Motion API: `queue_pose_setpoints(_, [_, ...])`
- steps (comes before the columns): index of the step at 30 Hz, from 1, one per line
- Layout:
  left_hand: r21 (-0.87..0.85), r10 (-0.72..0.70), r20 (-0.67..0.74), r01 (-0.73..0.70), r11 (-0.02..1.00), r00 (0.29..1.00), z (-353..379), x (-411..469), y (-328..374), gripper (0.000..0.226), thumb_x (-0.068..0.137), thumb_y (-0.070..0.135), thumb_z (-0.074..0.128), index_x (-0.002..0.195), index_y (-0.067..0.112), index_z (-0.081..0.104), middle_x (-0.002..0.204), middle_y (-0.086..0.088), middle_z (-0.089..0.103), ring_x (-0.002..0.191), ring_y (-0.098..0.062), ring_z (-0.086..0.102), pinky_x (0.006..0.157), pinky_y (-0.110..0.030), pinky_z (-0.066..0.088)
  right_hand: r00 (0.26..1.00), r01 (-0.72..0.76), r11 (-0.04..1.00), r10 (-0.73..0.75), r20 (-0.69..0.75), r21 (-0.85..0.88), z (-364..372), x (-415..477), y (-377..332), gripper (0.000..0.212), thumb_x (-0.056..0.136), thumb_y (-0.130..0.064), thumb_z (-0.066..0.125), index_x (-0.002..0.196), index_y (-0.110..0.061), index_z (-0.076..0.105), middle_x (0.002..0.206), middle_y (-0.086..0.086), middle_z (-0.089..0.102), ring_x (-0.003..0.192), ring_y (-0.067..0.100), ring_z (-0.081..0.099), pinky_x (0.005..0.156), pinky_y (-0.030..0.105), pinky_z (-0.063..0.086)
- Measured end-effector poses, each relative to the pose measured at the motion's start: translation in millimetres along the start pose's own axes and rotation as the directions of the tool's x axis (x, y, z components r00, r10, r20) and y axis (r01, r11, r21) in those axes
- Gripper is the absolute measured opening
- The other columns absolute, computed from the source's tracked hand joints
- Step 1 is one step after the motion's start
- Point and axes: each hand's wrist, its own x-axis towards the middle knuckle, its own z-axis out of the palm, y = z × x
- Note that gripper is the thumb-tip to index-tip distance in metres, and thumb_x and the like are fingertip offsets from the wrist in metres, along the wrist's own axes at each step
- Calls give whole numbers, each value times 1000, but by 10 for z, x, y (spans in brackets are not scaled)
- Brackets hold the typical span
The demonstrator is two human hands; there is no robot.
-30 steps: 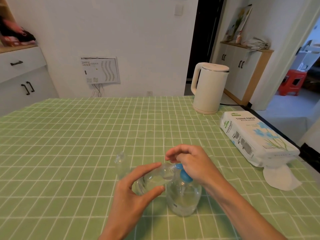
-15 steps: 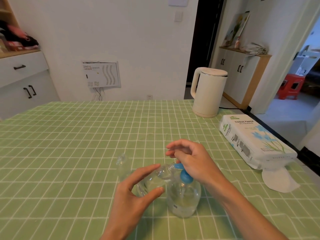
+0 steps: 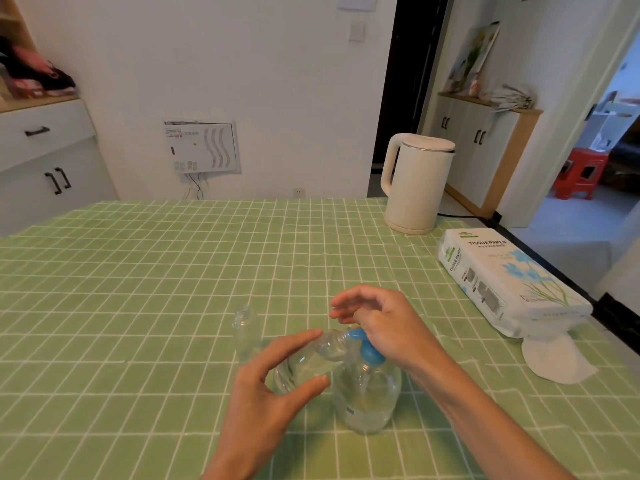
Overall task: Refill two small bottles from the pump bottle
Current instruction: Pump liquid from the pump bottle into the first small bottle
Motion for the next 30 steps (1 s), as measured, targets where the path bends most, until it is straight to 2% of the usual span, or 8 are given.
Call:
queue_pose_setpoints(2, [-5, 2, 0, -2, 1000, 1000, -15, -1, 2, 53, 72, 39, 86, 122, 47, 73, 124, 19, 76, 123, -5, 69, 103, -11, 47, 1000, 25, 1000, -26, -6, -9, -22, -12, -44, 46, 96, 14, 42, 104, -13, 78, 100, 1, 82, 96, 8, 75, 79, 8, 55])
queue_pose_setpoints(8, [4, 16, -6, -16, 1000, 1000, -28, 25, 12, 53, 72, 36, 86, 122, 48, 73, 124, 19, 76, 122, -5, 69, 103, -11, 48, 1000, 21, 999, -21, 9, -35, -47, -18, -82, 43, 98, 9, 43, 104, -15, 79, 103, -1, 81, 102, 10, 75, 79, 6, 54])
queue_pose_setpoints(12, [5, 19, -6, -19, 1000, 1000, -8, 24, 5, 53, 72, 37, 87, 122, 47, 73, 124, 19, 76, 123, -6, 69, 103, -12, 48, 1000, 10, 1000, -9, -15, 4, -20, 0, -37, 44, 97, 11, 44, 96, -15, 79, 96, 1, 82, 98, 13, 77, 77, 8, 55])
queue_pose_setpoints(16, [8, 14, 1, -14, 1000, 1000, -1, 13, -6, 51, 72, 37, 86, 121, 47, 74, 124, 19, 77, 122, -5, 69, 102, -12, 48, 1000, -19, 1000, 19, 4, 1, 18, -5, 29, 45, 96, 13, 43, 92, -15, 79, 93, 2, 82, 93, 10, 77, 82, 14, 57])
queue_pose_setpoints(20, [1, 6, 0, -6, 1000, 1000, 0, -1, -8, 52, 72, 38, 87, 122, 48, 73, 124, 20, 76, 122, -4, 69, 103, -12, 48, 1000, -23, 999, 23, -2, -22, 27, -15, 31, 44, 99, 8, 44, 92, -17, 79, 92, -1, 82, 86, 1, 76, 76, 8, 54])
queue_pose_setpoints(25, [0, 3, 1, -3, 1000, 1000, -22, 1, 7, 52, 73, 38, 86, 122, 47, 73, 124, 19, 76, 123, -6, 69, 102, -11, 48, 999, -7, 999, 4, -53, -47, 13, -9, -37, 42, 100, 4, 46, 90, -20, 78, 93, -3, 81, 96, 7, 75, 87, 18, 55])
queue_pose_setpoints(30, [4, 6, 2, -6, 1000, 1000, -28, 23, 20, 52, 73, 39, 87, 123, 48, 72, 125, 20, 76, 124, -5, 69, 104, -13, 48, 999, -28, 996, 24, -39, -86, -12, -6, -59, 41, 99, 2, 47, 89, -22, 78, 95, -4, 81, 96, 4, 74, 86, 16, 54])
